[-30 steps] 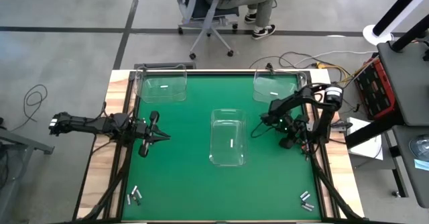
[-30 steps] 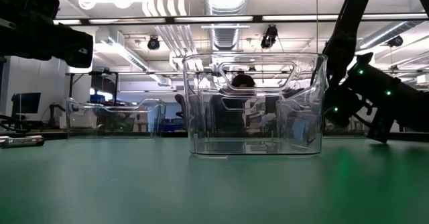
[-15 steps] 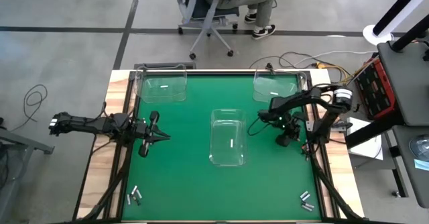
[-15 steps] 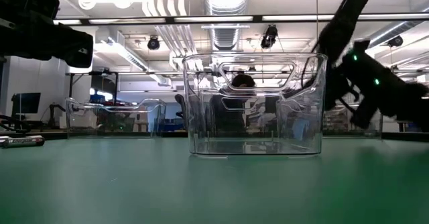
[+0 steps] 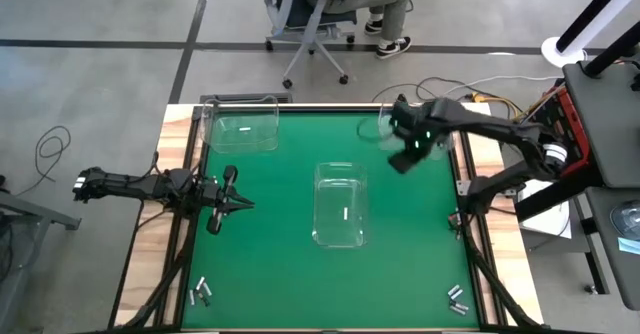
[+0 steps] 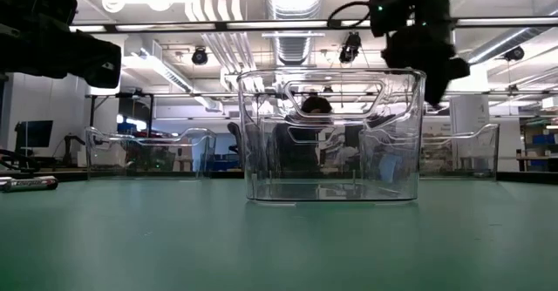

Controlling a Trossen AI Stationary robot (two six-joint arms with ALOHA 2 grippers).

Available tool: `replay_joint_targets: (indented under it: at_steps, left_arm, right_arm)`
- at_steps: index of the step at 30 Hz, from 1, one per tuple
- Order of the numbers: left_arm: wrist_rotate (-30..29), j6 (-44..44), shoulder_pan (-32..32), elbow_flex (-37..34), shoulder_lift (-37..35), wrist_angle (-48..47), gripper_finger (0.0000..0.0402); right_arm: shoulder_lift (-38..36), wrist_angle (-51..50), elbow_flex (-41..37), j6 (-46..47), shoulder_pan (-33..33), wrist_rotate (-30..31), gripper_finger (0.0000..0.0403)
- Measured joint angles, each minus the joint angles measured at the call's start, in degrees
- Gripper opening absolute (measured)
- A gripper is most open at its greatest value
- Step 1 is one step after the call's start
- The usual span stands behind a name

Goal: Sort batteries
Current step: Put the black battery into the top right transparent bin

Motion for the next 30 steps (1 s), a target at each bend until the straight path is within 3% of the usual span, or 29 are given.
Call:
replay_joint_targets:
  at_steps: [6, 12, 20, 26, 30]
  left_arm:
    - [0.0, 0.0, 0.0, 0.0, 0.0, 0.0, 0.0007]
    - [0.0, 0.0, 0.0, 0.0, 0.0, 0.0, 0.0007]
    - [0.0, 0.0, 0.0, 0.0, 0.0, 0.0, 0.0007]
    - [0.0, 0.0, 0.0, 0.0, 0.0, 0.0, 0.0007]
    - [0.0, 0.0, 0.0, 0.0, 0.0, 0.0, 0.0007]
  right_arm:
    - [7.1, 7.7, 1.2, -0.5, -14.5, 0.5, 0.0022]
    - [17.5, 11.0, 1.1, -0.2, -23.2, 0.5, 0.0022]
    - [26.9, 14.2, 1.3, 3.2, -27.5, 0.0, 0.0022]
    - [28.9, 14.7, 1.4, 5.2, -28.0, 0.4, 0.0025]
    - [28.7, 15.1, 1.4, 6.5, -28.2, 1.0, 0.0055]
